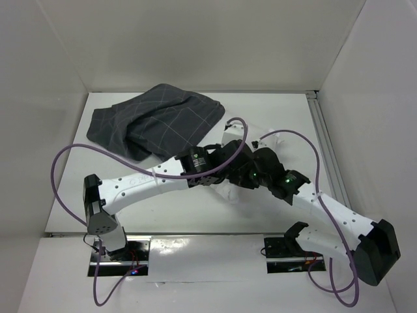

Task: Put the pillow into the pillowcase

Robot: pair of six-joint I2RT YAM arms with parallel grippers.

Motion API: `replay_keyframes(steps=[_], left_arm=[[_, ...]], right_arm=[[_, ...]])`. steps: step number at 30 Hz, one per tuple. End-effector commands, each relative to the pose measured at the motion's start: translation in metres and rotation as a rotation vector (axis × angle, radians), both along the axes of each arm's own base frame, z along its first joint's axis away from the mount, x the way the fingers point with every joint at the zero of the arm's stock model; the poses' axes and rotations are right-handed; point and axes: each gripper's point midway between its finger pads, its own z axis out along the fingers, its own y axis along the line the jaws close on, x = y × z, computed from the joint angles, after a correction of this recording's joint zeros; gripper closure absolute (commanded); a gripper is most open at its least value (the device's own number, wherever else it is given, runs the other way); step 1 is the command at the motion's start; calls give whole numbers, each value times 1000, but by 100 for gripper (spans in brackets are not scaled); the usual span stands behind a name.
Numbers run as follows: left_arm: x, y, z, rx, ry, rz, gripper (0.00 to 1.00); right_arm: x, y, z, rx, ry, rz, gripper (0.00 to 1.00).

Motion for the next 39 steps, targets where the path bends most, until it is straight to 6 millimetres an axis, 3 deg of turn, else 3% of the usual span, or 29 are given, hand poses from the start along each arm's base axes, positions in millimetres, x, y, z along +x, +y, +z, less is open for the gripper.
replay_keyframes(steps=[1, 5, 6, 8, 9, 10, 11, 12, 13, 15, 17, 18, 19, 23, 29, 34, 39], left_arm=[[6, 7, 33, -35, -61, -6, 100], [10, 24, 50, -33, -113, 32, 100], [7, 34, 34, 8, -84, 66, 100], [7, 54, 32, 41, -93, 126, 100], [11, 67, 16, 96, -83, 160, 92], [10, 85, 3, 143, -55, 219, 81], [11, 99, -7, 182, -36, 263, 73], [17, 121, -12, 215, -36, 339, 63], [17, 140, -37, 272, -5, 402, 32], [22, 174, -69, 334, 52, 475, 4], [27, 182, -88, 344, 68, 479, 1], [35, 175, -94, 295, 61, 491, 0], [36, 184, -106, 314, 67, 497, 0], [52, 187, -128, 307, 56, 515, 0], [77, 175, -139, 239, -7, 462, 0], [79, 170, -143, 189, -6, 400, 0], [92, 192, -158, 225, -26, 485, 2]], right_arm=[[31, -6, 57, 40, -188, -109, 100], [32, -19, 60, 3, -206, -141, 100], [31, -24, 60, -1, -203, -151, 100], [29, -35, 57, -41, -189, -173, 97], [26, -36, 53, -53, -175, -172, 86], [25, -40, 56, -65, -183, -174, 45], [24, -47, 53, -91, -165, -190, 26], [21, -49, 49, -112, -153, -182, 17], [21, -54, 54, -122, -164, -202, 13], [19, -63, 60, -150, -163, -226, 6], [16, -72, 60, -184, -149, -238, 2], [15, -73, 62, -187, -147, -238, 1], [16, -78, 67, -189, -156, -257, 1], [14, -81, 73, -184, -171, -266, 1], [18, -79, 69, -206, -156, -257, 1], [18, -77, 66, -194, -161, -251, 1], [21, -76, 62, -203, -150, -245, 1]])
